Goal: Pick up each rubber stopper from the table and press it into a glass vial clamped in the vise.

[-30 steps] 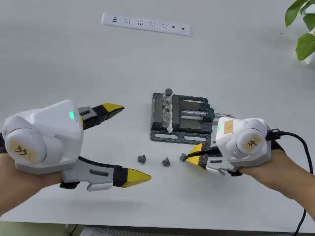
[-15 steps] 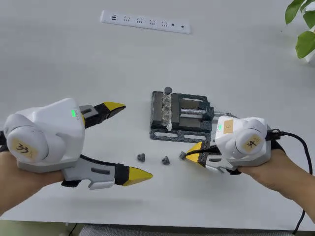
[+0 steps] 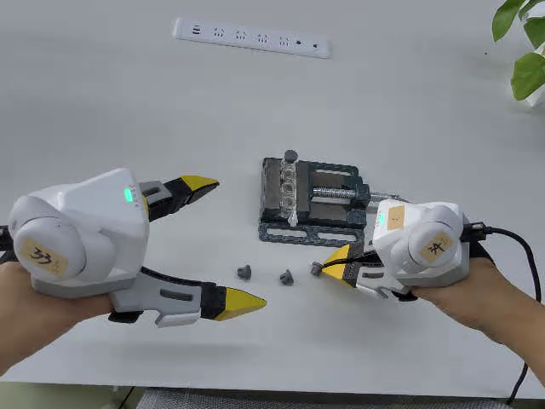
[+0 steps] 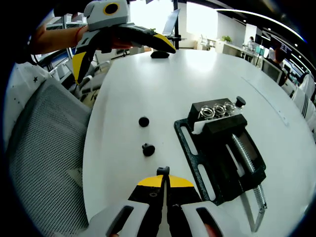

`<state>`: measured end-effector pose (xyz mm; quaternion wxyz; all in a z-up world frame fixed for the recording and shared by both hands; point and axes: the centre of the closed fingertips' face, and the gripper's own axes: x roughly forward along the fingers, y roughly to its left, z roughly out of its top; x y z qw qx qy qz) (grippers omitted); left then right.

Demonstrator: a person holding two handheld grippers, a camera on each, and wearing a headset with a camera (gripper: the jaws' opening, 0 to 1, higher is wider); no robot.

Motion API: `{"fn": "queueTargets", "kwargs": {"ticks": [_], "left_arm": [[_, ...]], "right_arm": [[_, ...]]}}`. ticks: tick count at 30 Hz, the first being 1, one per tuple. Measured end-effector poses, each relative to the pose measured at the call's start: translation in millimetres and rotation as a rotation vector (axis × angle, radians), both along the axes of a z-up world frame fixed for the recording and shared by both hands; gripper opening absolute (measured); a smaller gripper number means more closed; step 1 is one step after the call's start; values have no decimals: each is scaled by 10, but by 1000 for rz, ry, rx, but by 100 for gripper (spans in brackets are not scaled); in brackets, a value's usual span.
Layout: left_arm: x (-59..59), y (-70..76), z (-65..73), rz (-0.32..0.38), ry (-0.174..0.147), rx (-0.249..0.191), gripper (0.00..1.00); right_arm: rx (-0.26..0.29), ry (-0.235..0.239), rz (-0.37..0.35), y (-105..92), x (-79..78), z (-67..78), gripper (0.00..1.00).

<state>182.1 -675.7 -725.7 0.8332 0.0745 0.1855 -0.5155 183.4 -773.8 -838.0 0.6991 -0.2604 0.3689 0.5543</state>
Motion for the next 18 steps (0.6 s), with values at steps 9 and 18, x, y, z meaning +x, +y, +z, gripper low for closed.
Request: {"fn": "queueTargets", "kwargs": {"ticks": [9, 18], "left_arm": [[17, -43, 55, 7, -13, -1, 85], [69, -184, 309, 18, -85, -11, 77]], "right_arm": [[38, -31, -49, -28, 26, 182, 0], [150, -117, -189, -9, 117, 791, 0]]}}
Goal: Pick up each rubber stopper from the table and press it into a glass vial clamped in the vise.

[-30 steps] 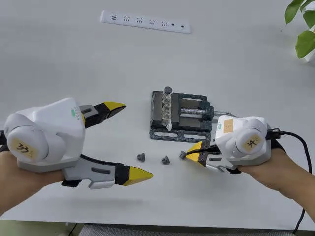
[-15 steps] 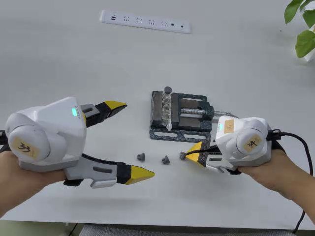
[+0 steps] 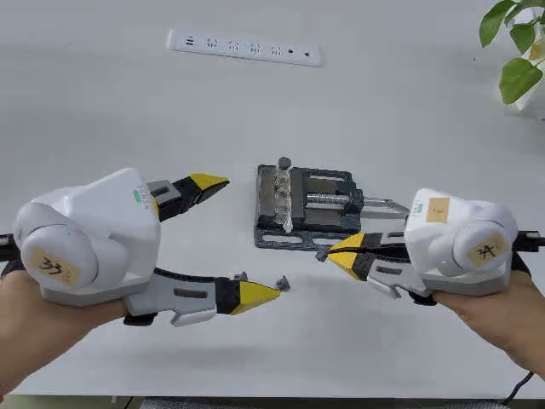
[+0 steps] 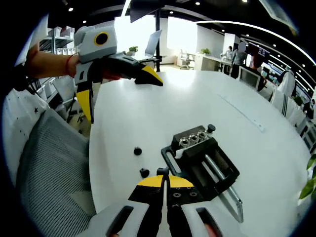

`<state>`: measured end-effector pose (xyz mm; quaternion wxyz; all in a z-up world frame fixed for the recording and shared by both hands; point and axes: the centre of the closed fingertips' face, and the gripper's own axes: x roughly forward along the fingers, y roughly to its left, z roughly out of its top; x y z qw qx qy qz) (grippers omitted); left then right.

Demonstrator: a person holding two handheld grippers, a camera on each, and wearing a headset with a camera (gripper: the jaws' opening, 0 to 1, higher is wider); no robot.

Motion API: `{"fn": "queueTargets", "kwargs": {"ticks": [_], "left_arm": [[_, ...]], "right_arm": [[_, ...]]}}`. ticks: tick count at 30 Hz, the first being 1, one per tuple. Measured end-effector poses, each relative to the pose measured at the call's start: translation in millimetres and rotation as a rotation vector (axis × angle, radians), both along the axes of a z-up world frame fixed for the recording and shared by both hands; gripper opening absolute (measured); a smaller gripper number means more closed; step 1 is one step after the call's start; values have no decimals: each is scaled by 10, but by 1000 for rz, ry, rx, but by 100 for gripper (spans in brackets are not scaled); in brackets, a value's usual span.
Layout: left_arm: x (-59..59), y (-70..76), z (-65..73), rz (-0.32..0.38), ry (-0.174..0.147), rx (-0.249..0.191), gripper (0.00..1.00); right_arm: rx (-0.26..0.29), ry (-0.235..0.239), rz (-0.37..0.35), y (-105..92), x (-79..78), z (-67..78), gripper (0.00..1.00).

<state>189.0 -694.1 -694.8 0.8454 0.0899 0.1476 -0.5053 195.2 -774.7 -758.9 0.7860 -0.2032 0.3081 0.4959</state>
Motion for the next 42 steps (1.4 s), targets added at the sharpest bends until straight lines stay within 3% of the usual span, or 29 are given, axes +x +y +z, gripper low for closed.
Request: {"fn": "queueTargets", "kwargs": {"ticks": [5, 10, 12, 19, 22, 29, 42], "left_arm": [[38, -82, 147, 19, -30, 2, 70], [44, -156, 362, 34, -59, -14, 60], [57, -182, 453, 41, -87, -14, 55], [85, -248, 630, 51, -147, 11, 39], [98, -254, 632, 45, -187, 37, 32], [35, -355, 674, 25, -215, 49, 23], [78, -349, 763, 39, -245, 43, 12]], "right_arm": [[72, -32, -106, 38, 45, 354, 0], [126, -43, -165, 94, 21, 638, 0], [160, -49, -191, 129, 14, 758, 0], [207, -61, -250, 220, -12, 1025, 0], [222, -63, -272, 243, -11, 1090, 0], [268, -73, -298, 311, -7, 1243, 0], [320, -71, -310, 342, 0, 1326, 0]]}}
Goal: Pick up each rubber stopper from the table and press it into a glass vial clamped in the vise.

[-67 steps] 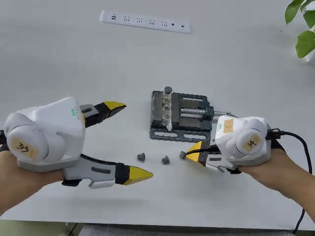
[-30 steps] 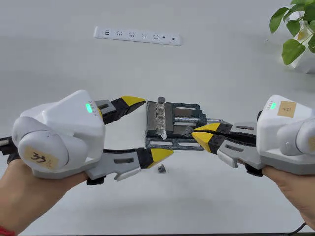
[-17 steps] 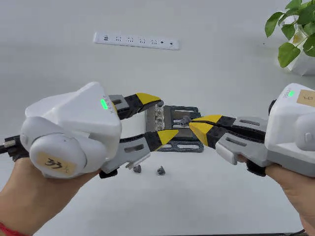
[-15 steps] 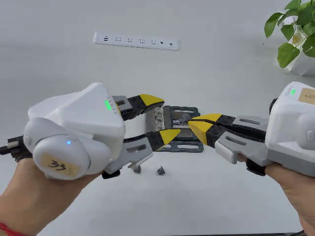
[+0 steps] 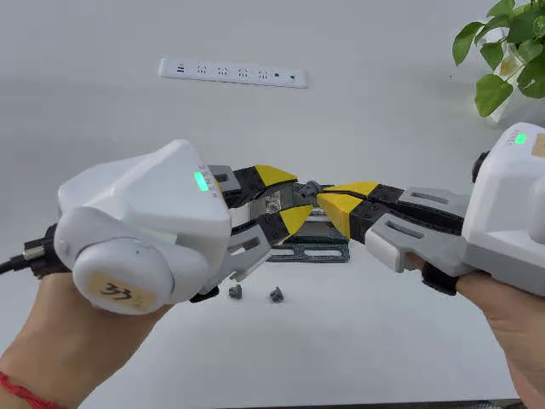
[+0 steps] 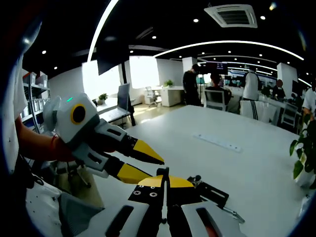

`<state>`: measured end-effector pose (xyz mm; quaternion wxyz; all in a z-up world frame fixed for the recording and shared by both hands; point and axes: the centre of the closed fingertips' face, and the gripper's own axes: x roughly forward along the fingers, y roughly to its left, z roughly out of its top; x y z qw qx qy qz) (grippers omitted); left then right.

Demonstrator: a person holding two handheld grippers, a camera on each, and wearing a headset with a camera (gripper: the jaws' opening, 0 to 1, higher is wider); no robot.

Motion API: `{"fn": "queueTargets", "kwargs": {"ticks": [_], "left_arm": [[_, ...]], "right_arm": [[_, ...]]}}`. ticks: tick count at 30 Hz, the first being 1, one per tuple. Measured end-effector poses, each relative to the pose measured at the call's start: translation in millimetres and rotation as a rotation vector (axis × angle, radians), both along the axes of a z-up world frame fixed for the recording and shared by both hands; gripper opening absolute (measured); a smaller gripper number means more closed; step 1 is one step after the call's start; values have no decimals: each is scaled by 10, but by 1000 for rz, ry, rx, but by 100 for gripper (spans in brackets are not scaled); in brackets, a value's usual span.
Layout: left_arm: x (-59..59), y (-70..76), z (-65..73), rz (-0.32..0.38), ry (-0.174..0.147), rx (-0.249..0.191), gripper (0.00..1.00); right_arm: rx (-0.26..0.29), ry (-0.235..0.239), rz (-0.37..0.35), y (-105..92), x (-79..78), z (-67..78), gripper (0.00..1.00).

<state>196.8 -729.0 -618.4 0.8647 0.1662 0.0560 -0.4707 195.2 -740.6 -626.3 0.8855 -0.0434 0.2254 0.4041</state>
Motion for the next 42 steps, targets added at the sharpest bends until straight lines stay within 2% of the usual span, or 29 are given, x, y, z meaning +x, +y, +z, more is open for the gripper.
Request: {"fn": "queueTargets", "kwargs": {"ticks": [11, 17, 31, 33, 40, 42], "left_arm": [[-7, -9, 41, -3, -7, -10, 6], [-6, -6, 50, -2, -7, -13, 6], [-10, 3, 50, -8, 22, -45, 5], [-17, 1, 46, -10, 35, -54, 5], [-55, -31, 72, -25, 44, -60, 5], [-71, -36, 108, -34, 51, -79, 5]], "right_arm": [[54, 23, -14, 40, -5, 51, 0], [63, 25, -23, 44, -4, 63, 0], [97, 49, -19, 42, -28, 79, 0], [97, 50, -10, 38, -33, 75, 0], [91, 49, 23, 43, -59, 73, 0], [94, 45, 40, 30, -70, 104, 0]]}}
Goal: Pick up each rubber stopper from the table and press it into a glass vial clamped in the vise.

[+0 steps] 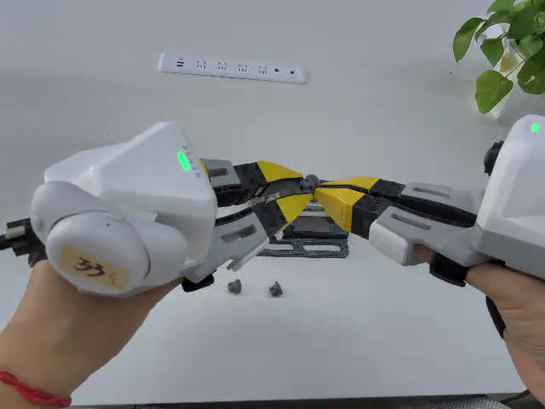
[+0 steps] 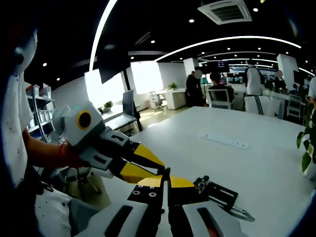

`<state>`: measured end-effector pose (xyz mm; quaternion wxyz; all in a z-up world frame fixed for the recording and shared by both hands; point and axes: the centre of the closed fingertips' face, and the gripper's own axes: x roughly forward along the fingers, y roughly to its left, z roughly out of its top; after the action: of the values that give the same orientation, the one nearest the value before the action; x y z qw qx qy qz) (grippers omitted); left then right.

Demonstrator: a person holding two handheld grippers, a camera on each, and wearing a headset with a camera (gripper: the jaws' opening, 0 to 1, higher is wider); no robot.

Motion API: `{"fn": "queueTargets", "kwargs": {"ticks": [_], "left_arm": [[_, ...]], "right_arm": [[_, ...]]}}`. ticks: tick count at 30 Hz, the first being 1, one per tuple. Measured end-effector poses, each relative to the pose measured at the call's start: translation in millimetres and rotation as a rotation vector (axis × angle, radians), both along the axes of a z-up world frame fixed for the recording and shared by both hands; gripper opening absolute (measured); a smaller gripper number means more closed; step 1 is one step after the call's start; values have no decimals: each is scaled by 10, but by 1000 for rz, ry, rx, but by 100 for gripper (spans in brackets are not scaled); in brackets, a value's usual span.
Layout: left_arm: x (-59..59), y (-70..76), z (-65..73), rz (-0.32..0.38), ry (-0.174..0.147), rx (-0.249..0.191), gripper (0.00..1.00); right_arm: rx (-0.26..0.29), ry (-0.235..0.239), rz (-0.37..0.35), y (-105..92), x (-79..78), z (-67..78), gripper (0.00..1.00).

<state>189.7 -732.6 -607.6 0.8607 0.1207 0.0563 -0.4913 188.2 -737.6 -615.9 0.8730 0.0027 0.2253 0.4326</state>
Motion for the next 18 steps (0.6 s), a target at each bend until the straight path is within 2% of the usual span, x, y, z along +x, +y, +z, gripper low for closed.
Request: {"fn": "queueTargets", "kwargs": {"ticks": [4, 5, 7, 8, 9, 10, 11, 12, 14, 15, 17, 18], "left_arm": [[-6, 38, 79, -11, 17, -38, 5], [-26, 40, 131, -28, 38, -80, 5], [-51, 59, 205, -53, 72, -137, 5], [-77, 74, 259, -78, 92, -170, 5], [-90, 85, 299, -95, 99, -188, 5], [-117, 96, 350, -122, 124, -219, 5], [-151, 95, 384, -148, 142, -237, 5], [-153, 111, 453, -158, 144, -268, 5], [-191, 116, 548, -189, 184, -324, 5], [-195, 129, 622, -201, 185, -356, 5], [-244, 130, 709, -237, 219, -406, 5], [-261, 133, 755, -250, 222, -425, 5]], "right_arm": [[41, -4, 31, -70, -14, 137, 2], [70, 3, 54, -82, -32, 207, 3], [95, 7, 85, -131, -33, 272, 6], [112, 18, 132, -125, -85, 324, 8], [121, 22, 150, -129, -103, 361, 9], [134, 4, 163, -139, -102, 432, 10], [147, 5, 176, -137, -116, 472, 11], [177, 11, 207, -120, -150, 536, 11], [213, 9, 232, -93, -179, 632, 11], [234, 6, 242, -70, -194, 691, 11], [261, 7, 263, -39, -229, 760, 11], [279, 5, 275, -11, -253, 811, 11]]}}
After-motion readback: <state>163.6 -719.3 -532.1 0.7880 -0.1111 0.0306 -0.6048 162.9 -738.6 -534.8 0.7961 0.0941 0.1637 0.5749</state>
